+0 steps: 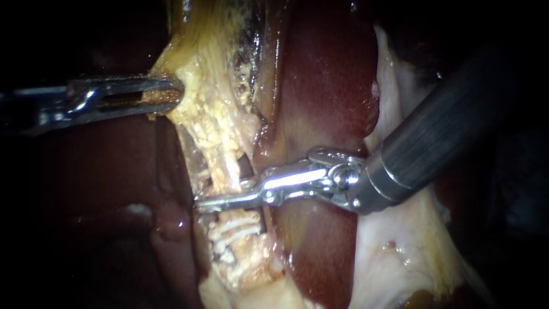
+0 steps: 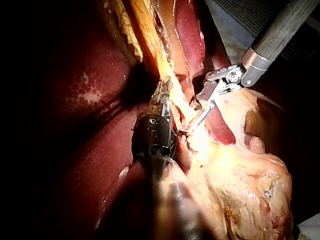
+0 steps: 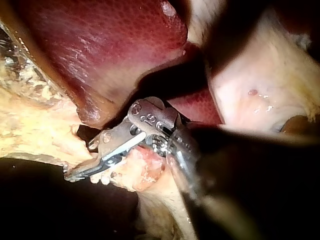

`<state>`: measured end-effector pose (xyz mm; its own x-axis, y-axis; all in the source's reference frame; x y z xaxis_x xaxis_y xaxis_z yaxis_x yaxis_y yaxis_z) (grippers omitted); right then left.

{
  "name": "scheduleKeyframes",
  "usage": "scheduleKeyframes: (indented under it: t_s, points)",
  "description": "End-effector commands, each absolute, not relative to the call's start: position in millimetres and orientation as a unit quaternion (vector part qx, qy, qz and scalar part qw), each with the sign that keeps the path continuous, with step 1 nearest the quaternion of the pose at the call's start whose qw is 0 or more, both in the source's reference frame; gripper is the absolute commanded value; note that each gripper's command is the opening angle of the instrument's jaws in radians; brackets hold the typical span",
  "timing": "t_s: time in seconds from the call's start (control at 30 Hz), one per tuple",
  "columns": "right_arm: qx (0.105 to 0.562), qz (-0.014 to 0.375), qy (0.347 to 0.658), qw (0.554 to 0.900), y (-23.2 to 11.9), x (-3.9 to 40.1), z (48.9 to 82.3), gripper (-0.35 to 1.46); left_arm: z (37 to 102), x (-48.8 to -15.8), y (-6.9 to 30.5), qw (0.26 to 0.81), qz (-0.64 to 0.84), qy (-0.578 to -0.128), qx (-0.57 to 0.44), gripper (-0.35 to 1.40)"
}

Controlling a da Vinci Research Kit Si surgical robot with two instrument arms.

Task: Going back third clip left tube

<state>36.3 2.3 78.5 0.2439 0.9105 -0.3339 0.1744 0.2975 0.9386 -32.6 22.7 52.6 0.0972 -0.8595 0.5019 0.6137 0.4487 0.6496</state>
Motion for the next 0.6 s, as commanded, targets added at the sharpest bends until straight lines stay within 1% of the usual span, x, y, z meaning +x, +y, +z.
scheduleKeyframes:
  t_s: [0.03,0.1,0.13,0.17,0.23,0.27,0.33,0.43,0.6]
  points:
    - [0.507,0.306,0.534,0.603,2.3,36.3,78.6,-0.35,52.6,-32.6,22.7,0.728,-0.506,-0.441,0.138,-0.35]
    - [0.510,0.300,0.535,0.603,2.4,36.3,78.6,-0.35,52.6,-32.6,22.6,0.728,-0.506,-0.441,0.138,-0.35]
    - [0.505,0.291,0.540,0.607,2.4,36.3,78.7,-0.29,52.5,-32.6,22.6,0.728,-0.506,-0.441,0.138,-0.35]
    - [0.496,0.287,0.546,0.611,2.4,36.4,78.7,-0.10,52.5,-32.6,22.6,0.728,-0.506,-0.441,0.138,-0.35]
    - [0.489,0.294,0.547,0.612,2.4,36.6,78.6,0.28,52.5,-32.5,22.6,0.728,-0.506,-0.441,0.138,-0.35]
    - [0.485,0.299,0.548,0.613,2.4,36.7,78.7,0.40,52.4,-32.5,22.5,0.728,-0.506,-0.441,0.138,-0.35]
    - [0.471,0.307,0.552,0.616,2.4,36.8,78.7,0.54,52.4,-32.3,22.5,0.728,-0.506,-0.441,0.138,-0.35]
    - [0.446,0.307,0.562,0.625,2.4,36.8,78.7,0.60,52.2,-32.2,22.3,0.728,-0.506,-0.441,0.138,-0.35]
    - [0.422,0.275,0.579,0.641,2.3,36.0,78.8,0.60,51.9,-32.2,22.2,0.728,-0.507,-0.441,0.138,-0.35]
